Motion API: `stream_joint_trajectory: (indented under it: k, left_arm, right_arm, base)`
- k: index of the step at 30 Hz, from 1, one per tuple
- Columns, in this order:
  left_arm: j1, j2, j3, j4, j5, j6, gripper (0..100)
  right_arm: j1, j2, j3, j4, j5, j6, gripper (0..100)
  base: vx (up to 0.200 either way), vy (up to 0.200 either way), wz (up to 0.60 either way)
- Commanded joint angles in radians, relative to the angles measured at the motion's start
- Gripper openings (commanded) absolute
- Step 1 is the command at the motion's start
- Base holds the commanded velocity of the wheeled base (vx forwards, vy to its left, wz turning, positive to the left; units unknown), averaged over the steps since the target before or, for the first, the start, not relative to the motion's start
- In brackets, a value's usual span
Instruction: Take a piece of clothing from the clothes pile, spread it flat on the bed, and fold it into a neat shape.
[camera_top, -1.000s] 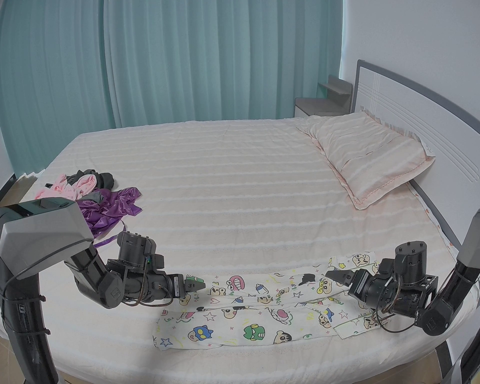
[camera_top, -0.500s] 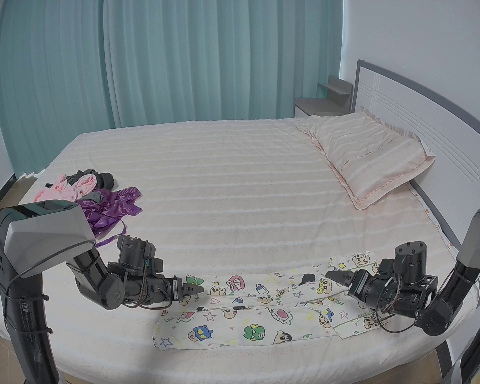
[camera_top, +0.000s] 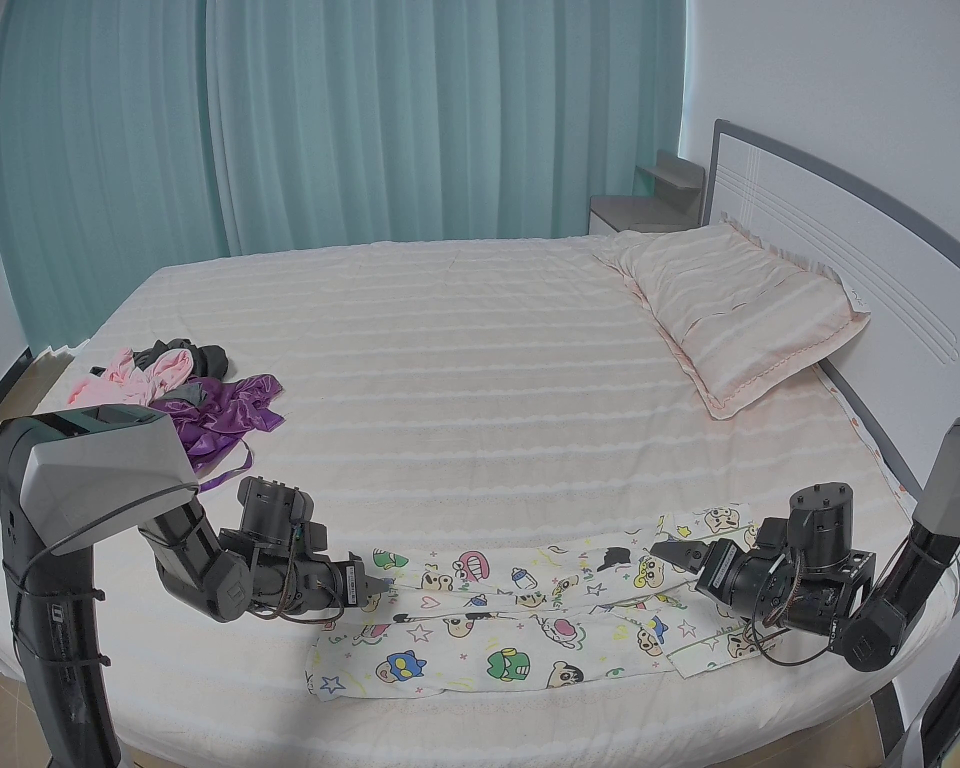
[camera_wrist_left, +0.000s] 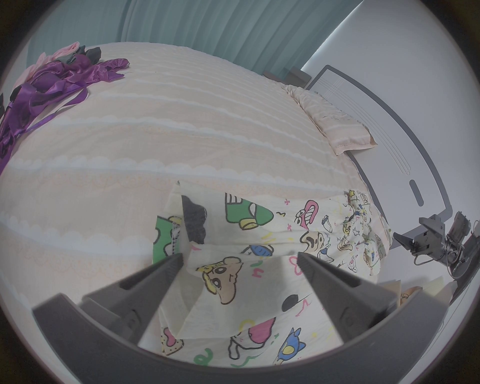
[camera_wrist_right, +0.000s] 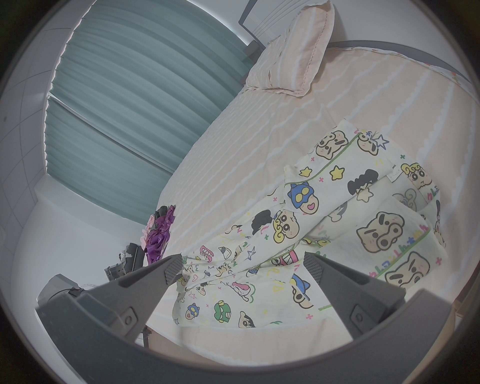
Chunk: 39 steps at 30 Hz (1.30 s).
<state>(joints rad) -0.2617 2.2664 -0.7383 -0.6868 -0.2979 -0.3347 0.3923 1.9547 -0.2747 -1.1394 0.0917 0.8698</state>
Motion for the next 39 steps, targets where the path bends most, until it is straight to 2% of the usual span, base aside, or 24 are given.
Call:
stream_joint_trajectory:
  k: [1, 13, 21, 24, 39]
  left_arm:
    - [0.006, -0.03, 0.01, 0.003, 0.002, 0.0, 0]
    - [-0.002, -0.148, 0.099, 0.0, 0.002, 0.003, 0]
    - [-0.004, -0.232, 0.22, 0.0, -0.006, 0.074, 0]
    - [-0.005, -0.229, 0.247, 0.0, -0.007, 0.108, 0]
    - [-0.028, -0.157, 0.264, 0.0, 0.002, 0.111, 0]
  right_arm:
    - [0.0, 0.003, 0.002, 0.0, 0.0, 0.0, 100]
    - [0.0, 0.001, 0.0, 0.0, 0.0, 0.0, 100]
    - [0.0, 0.001, 0.002, 0.0, 0.0, 0.0, 100]
    - [0.0, 0.001, 0.002, 0.0, 0.0, 0.0, 100]
    - [0.0, 0.003, 0.002, 0.0, 0.0, 0.0, 100]
  base:
    - [0.0, 0.0, 0.0]
    - [0.0, 0.0, 0.0]
    - [0.0, 0.0, 0.0]
    - [0.0, 0.0, 0.0]
    - [0.0, 0.0, 0.0]
